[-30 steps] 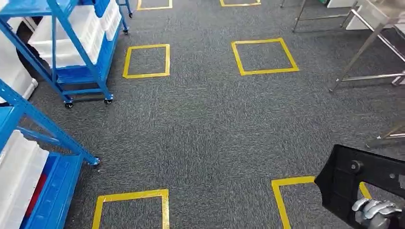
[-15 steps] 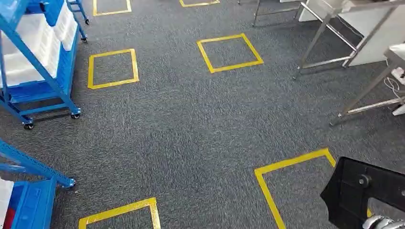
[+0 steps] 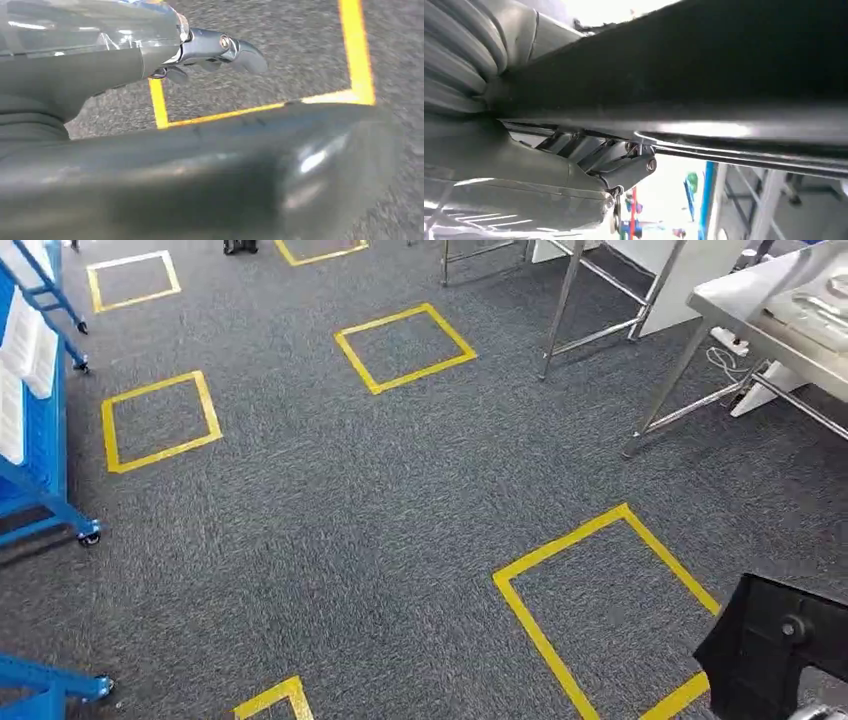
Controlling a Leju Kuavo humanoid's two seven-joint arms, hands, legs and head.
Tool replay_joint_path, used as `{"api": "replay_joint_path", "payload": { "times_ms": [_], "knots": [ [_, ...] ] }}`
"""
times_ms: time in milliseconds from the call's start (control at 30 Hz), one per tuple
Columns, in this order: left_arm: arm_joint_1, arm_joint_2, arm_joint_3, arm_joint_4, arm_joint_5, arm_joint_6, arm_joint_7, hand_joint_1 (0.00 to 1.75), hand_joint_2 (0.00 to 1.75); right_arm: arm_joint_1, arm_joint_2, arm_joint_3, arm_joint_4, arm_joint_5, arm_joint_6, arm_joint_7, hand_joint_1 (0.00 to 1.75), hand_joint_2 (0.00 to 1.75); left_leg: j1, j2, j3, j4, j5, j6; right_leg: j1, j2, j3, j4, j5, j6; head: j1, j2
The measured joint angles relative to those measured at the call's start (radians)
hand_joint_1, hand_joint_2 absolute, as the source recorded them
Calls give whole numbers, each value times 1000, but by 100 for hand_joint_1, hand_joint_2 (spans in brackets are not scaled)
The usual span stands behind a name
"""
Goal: Take the parts from the cabinet and place them on the table.
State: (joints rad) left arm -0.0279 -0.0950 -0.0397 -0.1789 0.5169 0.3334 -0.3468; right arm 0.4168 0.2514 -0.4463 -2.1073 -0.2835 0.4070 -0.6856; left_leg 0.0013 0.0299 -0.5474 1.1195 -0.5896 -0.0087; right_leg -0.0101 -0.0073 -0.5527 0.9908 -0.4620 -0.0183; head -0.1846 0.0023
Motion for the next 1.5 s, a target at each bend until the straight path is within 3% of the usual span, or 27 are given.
{"api": "replay_joint_path", "payload": {
  "times_ms": [67, 100, 133, 200, 233, 267, 400, 433, 467, 500, 567, 600, 633, 700, 733, 767, 800, 900, 933, 1000, 1067, 1133, 1233, 1267, 1300, 1433, 1500],
  "knots": [
    [2, 0, -5, 0, -2, 0, 2, 0, 0, -1, 6, -5, -2, 8, 2, 3, 175, 175, 3, -19, -75, 156, -63, -5, 1, 28, -2, 2, 0, -1, 0, 0],
    [4, 0, -7, 0, -3, 0, 3, 0, 0, 0, 11, -8, -2, 11, 2, 4, 175, 175, 3, -20, -95, 194, -65, -7, 1, 44, -3, 4, 0, -1, 0, 0],
    [6, 0, -10, 0, -11, 0, 5, 0, 0, -1, 15, -10, -2, 13, 2, 6, 175, 175, 5, -20, -91, 177, -38, -8, 0, 61, -3, 7, 0, 0, 0, 0],
    [6, 0, -18, 0, -15, 1, 10, 0, 0, -2, 22, -15, -5, 19, 2, 11, 175, 175, 10, -31, -31, 31, 56, -7, -2, 92, -3, 15, -3, 5, 0, 0],
    [5, 0, -20, 0, -15, 1, 10, 0, 0, -2, 24, -15, -8, 23, 2, 13, 175, 175, 15, -60, 6, -57, 100, -8, -3, 106, -4, 21, -6, 10, 0, 0],
    [6, 0, -21, 1, -15, 2, 13, 0, 0, -3, 27, -16, -11, 25, 2, 13, 175, 175, 19, -119, 19, -83, 82, -6, 0, 117, -10, 28, -9, 17, 0, 0],
    [-1, -5, -32, 1, -35, 8, 18, 0, 0, -4, 41, -32, -27, 34, -5, 14, 175, 175, 11, -90, 21, -97, 86, 19, -9, 163, -31, 29, 2, 47, 0, 0],
    [0, -10, -38, 1, -37, 10, 20, 0, 0, -2, 44, -41, -33, 34, -5, 14, 175, 175, 19, -71, 23, -108, 94, 31, -13, 158, -33, 38, -3, 50, 1, 0],
    [0, -10, -41, 1, -36, 9, 21, 0, 0, 2, 50, -50, -41, 34, -2, 13, 175, 175, 16, -60, 24, -113, 96, 35, -5, 88, -48, 68, -27, 52, 2, 0],
    [4, -10, -43, 1, -36, 2, 25, 0, 0, -2, 53, -55, -46, 37, 2, 15, 175, 175, 14, -44, 23, -114, 97, 37, -3, 48, -82, 131, -67, 55, 2, 0],
    [8, -8, -46, 1, -35, -11, 33, 0, 0, -11, 60, -60, -48, 45, 3, 21, 175, 175, 9, -12, 20, -113, 96, 39, -4, 17, -156, 282, -134, 59, 2, 0],
    [8, -7, -46, 1, -34, -13, 35, 0, 0, -11, 64, -63, -48, 47, 3, 22, 175, 175, 7, 4, 20, -112, 95, 40, -4, 13, -177, 327, -143, 59, 2, 0],
    [7, -5, -47, 1, -34, -14, 35, 0, 0, -10, 66, -65, -48, 48, 2, 23, 175, 175, 6, 19, 21, -112, 94, 39, -4, 11, -174, 323, -126, 57, 2, 0],
    [4, -3, -47, 1, -34, -17, 36, 0, 0, -11, 69, -68, -50, 50, 1, 23, 175, 175, 1, 45, 26, -112, 89, 39, -1, 0, -101, 192, -49, 48, 2, 0],
    [2, -3, -47, 1, -35, -18, 37, 0, 0, -11, 71, -69, -53, 51, 0, 23, 175, 175, 0, 56, 30, -113, 86, 37, 3, -26, -45, 95, -10, 38, 2, 0],
    [2, -3, -47, 1, -35, -19, 38, 0, 0, -14, 72, -71, -56, 53, -1, 23, 175, 175, -2, 67, 35, -113, 84, 36, 13, -76, -13, 30, -13, 28, 2, 0],
    [1, -3, -47, 1, -36, -19, 39, 0, 0, -17, 74, -71, -56, 55, -3, 24, 175, 175, -8, 76, 37, -112, 80, 29, 18, -84, -12, 25, -12, 22, 2, 0],
    [-3, -1, -52, 1, -53, -25, 48, 0, 0, -17, 77, -76, -61, 67, -13, 25, 175, 175, -5, 110, 46, -118, 78, 18, 23, -42, -18, 23, -10, 12, 2, 0],
    [-6, 0, -57, 1, -54, -26, 50, 0, 0, -17, 80, -80, -63, 69, -18, 25, 175, 175, -8, 113, 47, -115, 71, 10, 6, -26, -8, 7, 1, 3, 2, 0],
    [-6, 5, -65, 1, -60, -27, 52, 0, 0, -26, 85, -82, -67, 71, -26, 25, 175, 175, 1, 11, 18, -40, 21, 1, 5, -8, -8, 3, 6, -4, 2, 0],
    [-4, 8, -69, 1, -68, -27, 56, 0, 0, -35, 87, -82, -67, 73, -29, 26, 175, 175, 4, -16, -57, 119, -52, -4, 5, 20, -10, 3, 6, -6, 2, 0],
    [-1, 10, -71, 1, -67, -27, 58, 0, 0, -34, 89, -82, -67, 74, -29, 28, 175, 175, 5, -19, -98, 194, -57, -7, 5, 52, -9, 6, 6, -5, 1, 0],
    [0, 13, -72, 1, -68, -27, 60, 0, 0, -34, 91, -82, -67, 75, -32, 28, 175, 175, 10, -39, -18, -9, 79, -4, 4, 99, -7, 17, 2, 1, 1, 0],
    [1, 14, -72, 1, -68, -27, 60, 0, 0, -34, 92, -82, -67, 77, -36, 29, 175, 175, 15, -93, 9, -81, 99, -1, 2, 110, -11, 23, -2, 7, 2, 0],
    [3, 14, -73, 1, -70, -27, 63, 0, 0, -35, 92, -82, -68, 79, -40, 30, 175, 175, 15, -119, 17, -99, 84, 2, 8, 121, -19, 34, -4, 13, 2, 0],
    [-4, 16, -82, 1, -69, -51, 57, 0, 0, -34, 91, -81, -72, 136, -70, 61, 175, 175, 16, -72, 24, -107, 74, 33, 0, 166, -30, 29, -16, 40, 2, 0],
    [-4, 18, -84, 1, -67, -58, 53, 0, 0, -40, 77, -71, -71, 217, -153, 86, 175, 175, 15, -59, 39, -117, 71, 42, 2, 58, -56, 95, -34, 47, 3, 0]
  ]
}}
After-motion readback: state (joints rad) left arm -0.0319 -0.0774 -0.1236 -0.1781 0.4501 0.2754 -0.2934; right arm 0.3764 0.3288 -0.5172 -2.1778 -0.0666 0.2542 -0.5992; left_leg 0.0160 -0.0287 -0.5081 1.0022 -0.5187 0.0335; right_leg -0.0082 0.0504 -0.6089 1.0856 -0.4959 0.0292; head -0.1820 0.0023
